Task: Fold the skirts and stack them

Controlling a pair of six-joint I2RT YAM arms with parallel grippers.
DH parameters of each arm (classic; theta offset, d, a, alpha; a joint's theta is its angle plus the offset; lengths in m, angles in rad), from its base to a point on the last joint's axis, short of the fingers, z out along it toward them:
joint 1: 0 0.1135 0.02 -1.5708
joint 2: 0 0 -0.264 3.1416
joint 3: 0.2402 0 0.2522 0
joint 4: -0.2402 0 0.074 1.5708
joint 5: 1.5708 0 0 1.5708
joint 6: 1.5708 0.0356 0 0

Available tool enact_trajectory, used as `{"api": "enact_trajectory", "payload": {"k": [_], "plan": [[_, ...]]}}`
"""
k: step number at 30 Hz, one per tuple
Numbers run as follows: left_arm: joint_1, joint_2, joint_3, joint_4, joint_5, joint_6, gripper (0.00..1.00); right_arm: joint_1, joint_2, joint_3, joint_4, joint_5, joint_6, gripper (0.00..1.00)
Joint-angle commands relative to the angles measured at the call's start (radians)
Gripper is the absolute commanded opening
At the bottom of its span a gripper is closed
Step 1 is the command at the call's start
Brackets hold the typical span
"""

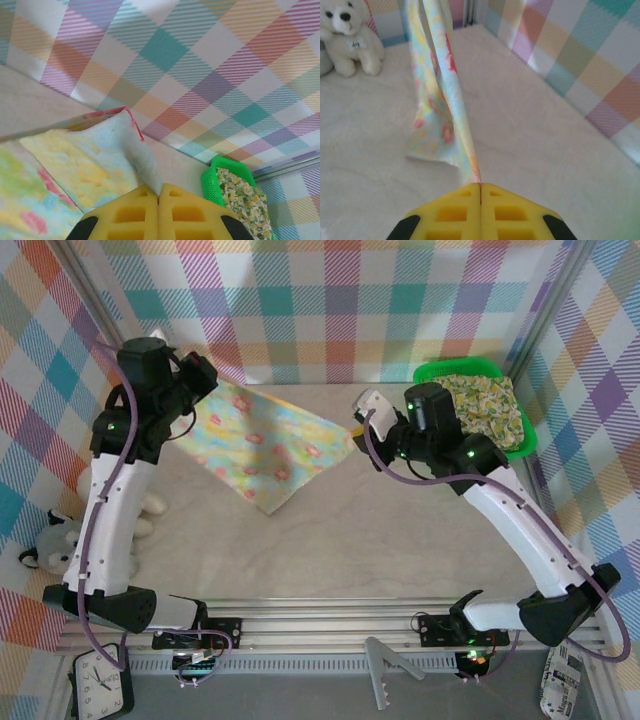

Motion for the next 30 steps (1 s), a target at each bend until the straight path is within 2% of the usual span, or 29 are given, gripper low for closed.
{"api": "enact_trajectory", "payload": {"k": [1, 6, 14, 18, 22, 26, 30], "plan": [[0.002, 0.05, 0.062, -0.077, 0.041, 0.05, 0.0, -0.024, 0.015, 0.047, 0.035, -0.027, -0.072, 0.0], [0.002, 0.003, 0.103, -0.096, 0.107, 0.071, 0.0, -0.024, -0.031, 0.097, 0.022, -0.078, -0.094, 0.0], [0.002, -0.034, 0.112, -0.073, 0.237, 0.043, 0.0, -0.024, -0.152, 0.016, 0.107, -0.081, -0.12, 0.0], [0.002, -0.034, 0.112, -0.071, 0.23, 0.046, 0.0, -0.025, -0.169, 0.024, 0.108, -0.086, -0.099, 0.0], [0.002, 0.016, 0.127, -0.046, 0.254, 0.036, 0.0, -0.033, -0.121, 0.07, 0.079, -0.059, -0.078, 0.0], [0.002, 0.09, 0.174, -0.065, 0.167, 0.012, 0.0, -0.082, -0.061, 0.081, 0.124, -0.069, -0.074, 0.0], [0.002, 0.117, 0.199, -0.035, 0.14, 0.012, 0.0, -0.119, -0.003, 0.157, 0.111, -0.082, -0.051, 0.0]]}}
